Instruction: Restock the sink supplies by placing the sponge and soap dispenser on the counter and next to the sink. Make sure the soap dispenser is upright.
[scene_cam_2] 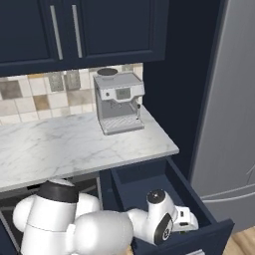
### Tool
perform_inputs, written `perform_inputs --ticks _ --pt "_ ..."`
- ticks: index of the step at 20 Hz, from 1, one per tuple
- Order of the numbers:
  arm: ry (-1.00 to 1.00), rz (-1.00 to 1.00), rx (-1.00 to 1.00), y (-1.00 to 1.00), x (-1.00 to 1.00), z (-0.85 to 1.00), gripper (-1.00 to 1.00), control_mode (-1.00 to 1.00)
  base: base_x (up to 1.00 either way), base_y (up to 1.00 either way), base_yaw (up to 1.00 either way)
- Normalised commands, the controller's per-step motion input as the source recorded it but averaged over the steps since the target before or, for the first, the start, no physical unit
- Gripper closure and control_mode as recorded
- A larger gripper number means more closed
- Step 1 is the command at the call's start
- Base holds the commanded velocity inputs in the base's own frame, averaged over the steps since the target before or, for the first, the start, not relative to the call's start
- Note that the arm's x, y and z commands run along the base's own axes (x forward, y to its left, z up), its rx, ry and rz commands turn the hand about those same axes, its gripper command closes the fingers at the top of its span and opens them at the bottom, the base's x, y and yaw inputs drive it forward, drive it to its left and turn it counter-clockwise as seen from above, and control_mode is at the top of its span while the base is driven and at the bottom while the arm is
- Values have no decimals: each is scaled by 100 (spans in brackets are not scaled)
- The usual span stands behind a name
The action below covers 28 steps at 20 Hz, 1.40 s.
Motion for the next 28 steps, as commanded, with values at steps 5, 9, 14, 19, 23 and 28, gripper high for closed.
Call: perform_inputs --ticks 5,9,14,19,23,28 --pt "1 0 7 -37 6 10 -100 -100 0 0 0" --pt "5 0 6 0 19 0 -100 -100 0 0 0" --pt "3 2 5 0 46 0 -100 -100 0 0 0" --pt "5 5 0 0 28 -15 -100 -100 0 0 0" --pt "0 8 0 0 0 -42 -100 -100 0 0 0" --pt "0 7 0 0 0 -47 -100 -100 0 0 0"
